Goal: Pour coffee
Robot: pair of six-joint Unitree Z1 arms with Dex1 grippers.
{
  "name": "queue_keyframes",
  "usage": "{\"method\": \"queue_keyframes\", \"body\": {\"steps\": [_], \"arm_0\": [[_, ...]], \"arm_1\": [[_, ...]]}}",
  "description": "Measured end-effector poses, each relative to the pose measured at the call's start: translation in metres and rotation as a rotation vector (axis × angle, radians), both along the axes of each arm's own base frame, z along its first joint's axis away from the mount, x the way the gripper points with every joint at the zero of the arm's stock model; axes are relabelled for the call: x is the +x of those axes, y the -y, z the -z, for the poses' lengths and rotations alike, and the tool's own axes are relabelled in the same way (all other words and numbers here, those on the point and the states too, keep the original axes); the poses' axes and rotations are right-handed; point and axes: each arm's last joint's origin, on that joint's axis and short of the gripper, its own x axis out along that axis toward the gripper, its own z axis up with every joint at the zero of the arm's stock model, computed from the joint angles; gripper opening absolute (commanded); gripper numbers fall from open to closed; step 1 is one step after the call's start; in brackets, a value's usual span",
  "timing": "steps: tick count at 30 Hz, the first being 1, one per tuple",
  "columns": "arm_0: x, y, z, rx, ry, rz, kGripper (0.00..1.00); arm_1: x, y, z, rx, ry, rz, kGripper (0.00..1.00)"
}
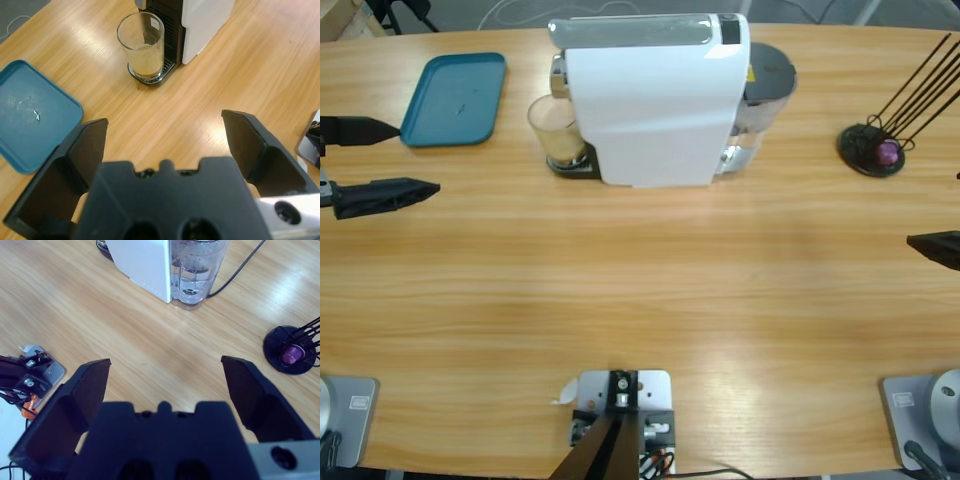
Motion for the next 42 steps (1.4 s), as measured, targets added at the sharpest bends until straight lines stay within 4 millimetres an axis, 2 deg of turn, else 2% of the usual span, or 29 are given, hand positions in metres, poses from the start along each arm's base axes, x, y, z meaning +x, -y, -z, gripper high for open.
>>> {"method": "queue_keyframes", "body": {"steps": [4,11,17,24,33,42], "arm_0": [[0.015,0.006,0.007,0.014,0.019,0.005,1.000],[0.064,0.026,0.033,-0.003,0.040,0.084,1.000],[0.088,0.034,0.046,-0.003,0.048,0.152,1.000],[0.112,0.044,0.054,-0.045,0.062,0.204,1.000],[0.128,0.053,0.067,-0.057,0.050,0.224,1.000],[0.146,0.065,0.064,-0.089,0.064,0.261,1.000]], "arm_1": [[0.000,-0.001,0.000,0.006,-0.008,-0.013,0.983],[0.005,-0.006,0.002,-0.001,-0.040,-0.031,0.982],[0.013,-0.014,0.006,-0.023,-0.079,-0.038,0.987],[0.019,-0.018,0.009,-0.042,-0.104,-0.038,0.991],[0.019,-0.018,0.009,-0.042,-0.104,-0.038,0.995],[0.019,-0.019,0.009,-0.038,-0.112,-0.047,0.991]]}}
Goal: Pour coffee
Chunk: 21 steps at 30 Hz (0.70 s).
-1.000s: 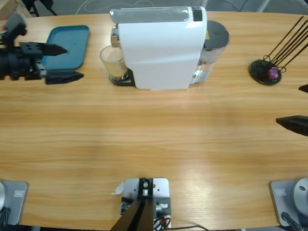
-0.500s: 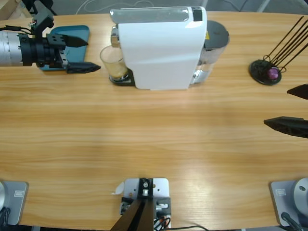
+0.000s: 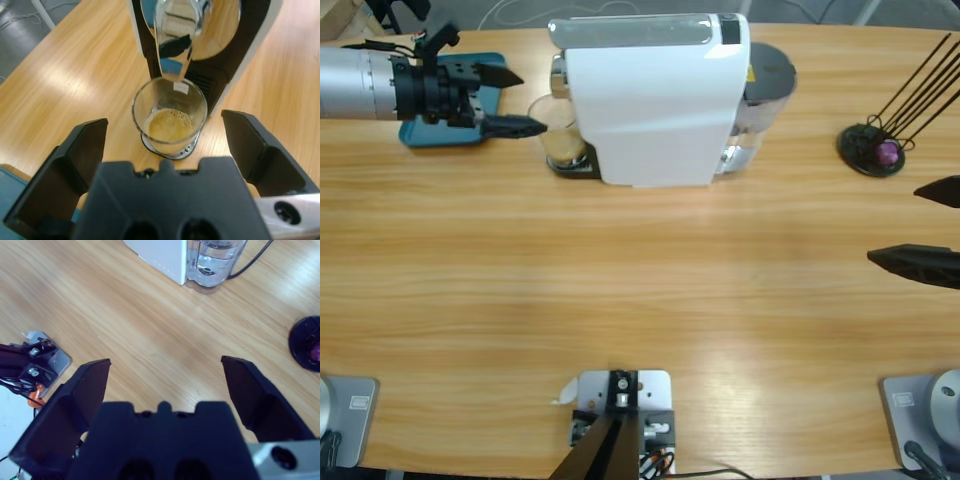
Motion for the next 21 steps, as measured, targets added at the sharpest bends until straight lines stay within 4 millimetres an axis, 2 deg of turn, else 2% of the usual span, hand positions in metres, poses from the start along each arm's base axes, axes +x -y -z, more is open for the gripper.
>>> {"method": "queue_keyframes", "body": {"steps": [9,15,21], "arm_0": [[0.000,0.003,0.003,-0.001,0.000,0.032,0.987],[0.001,0.011,0.015,0.021,-0.010,0.067,0.987],[0.004,0.013,0.018,0.025,-0.013,0.070,0.991]], "arm_1": [[0.001,-0.001,0.000,-0.002,-0.003,0.000,0.991],[0.001,-0.001,0.000,-0.002,-0.003,0.000,0.987],[0.001,-0.001,0.000,-0.002,-0.003,0.000,0.991]]}}
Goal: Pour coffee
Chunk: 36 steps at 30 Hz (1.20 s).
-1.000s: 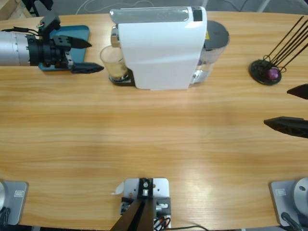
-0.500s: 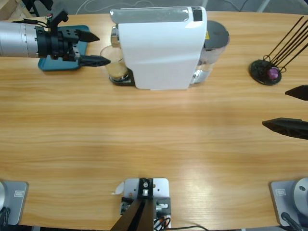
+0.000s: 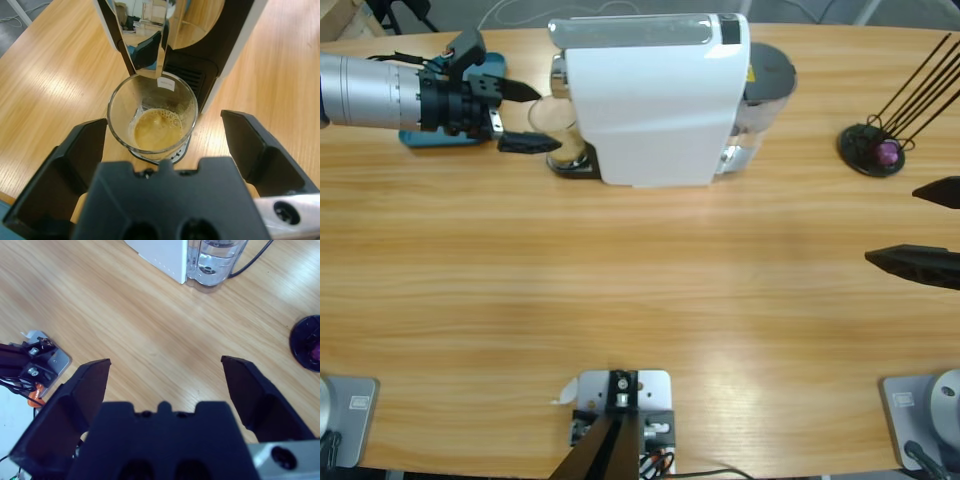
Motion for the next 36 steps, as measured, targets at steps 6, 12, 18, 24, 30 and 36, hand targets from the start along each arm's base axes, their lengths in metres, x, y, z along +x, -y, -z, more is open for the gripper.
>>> {"method": "queue_keyframes", "body": {"steps": [6,12,18,24,30,36], "arm_0": [[0.003,0.002,0.003,0.003,-0.005,0.000,0.988],[0.008,0.004,0.002,0.000,0.000,0.000,0.931],[0.012,0.008,0.005,0.006,0.013,0.013,0.881],[0.012,0.012,0.009,0.019,0.026,0.040,0.881],[0.014,0.013,0.011,0.022,0.025,0.042,0.736],[0.015,0.014,0.015,0.031,0.034,0.054,0.639]], "arm_1": [[0.004,-0.003,0.002,-0.012,-0.016,-0.001,0.987],[0.008,-0.007,0.002,-0.007,-0.016,-0.007,0.987],[0.008,-0.007,0.002,-0.006,-0.015,-0.007,0.987],[0.008,-0.007,0.002,-0.006,-0.014,-0.007,0.987],[0.008,-0.007,0.002,-0.006,-0.014,-0.007,0.987],[0.009,-0.007,0.002,-0.004,-0.012,-0.008,0.987]]}}
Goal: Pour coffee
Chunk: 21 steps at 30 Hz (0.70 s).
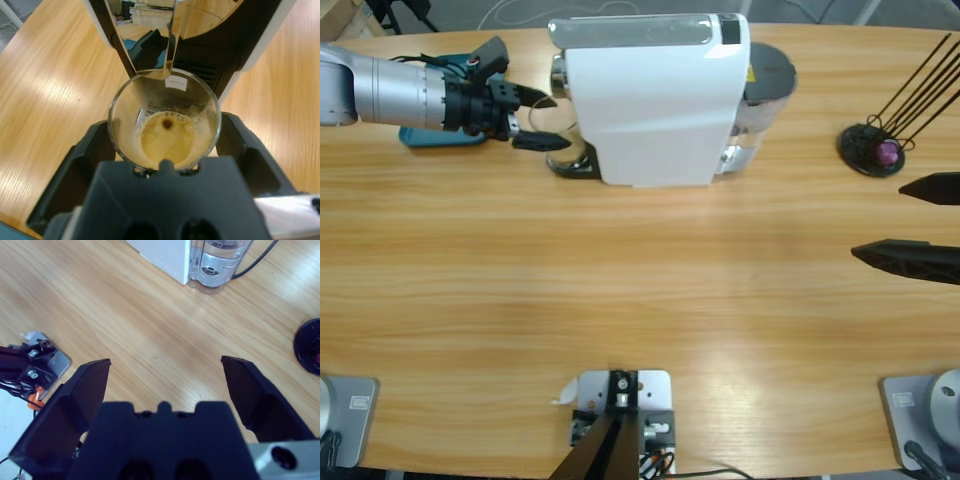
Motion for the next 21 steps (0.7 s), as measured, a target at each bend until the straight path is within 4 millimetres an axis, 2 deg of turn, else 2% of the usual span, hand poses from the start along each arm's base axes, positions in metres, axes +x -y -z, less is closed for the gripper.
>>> {"method": "queue_keyframes", "body": {"steps": [2,6,7,9,21], "arm_0": [[-0.0003,0.0005,0.0002,0.001,0.001,0.003,0.555],[-0.0007,0.0014,0.0004,0.000,-0.001,0.004,0.472],[-0.0007,0.0015,0.0004,0.000,-0.003,0.003,0.410],[-0.0008,0.0016,0.0004,-0.001,-0.010,-0.002,0.000],[-0.0013,0.0036,0.0005,-0.003,-0.045,-0.043,0.000]], "arm_1": [[0.0002,-0.0002,0.0001,0.000,0.000,0.000,0.986],[0.0012,-0.0010,-0.0001,0.000,0.004,-0.002,0.982],[0.0013,-0.0011,-0.0002,0.001,0.006,-0.003,0.982],[0.0015,-0.0012,-0.0004,0.001,0.008,-0.004,0.982],[0.0016,-0.0013,-0.0006,0.002,0.011,-0.005,0.984]]}}
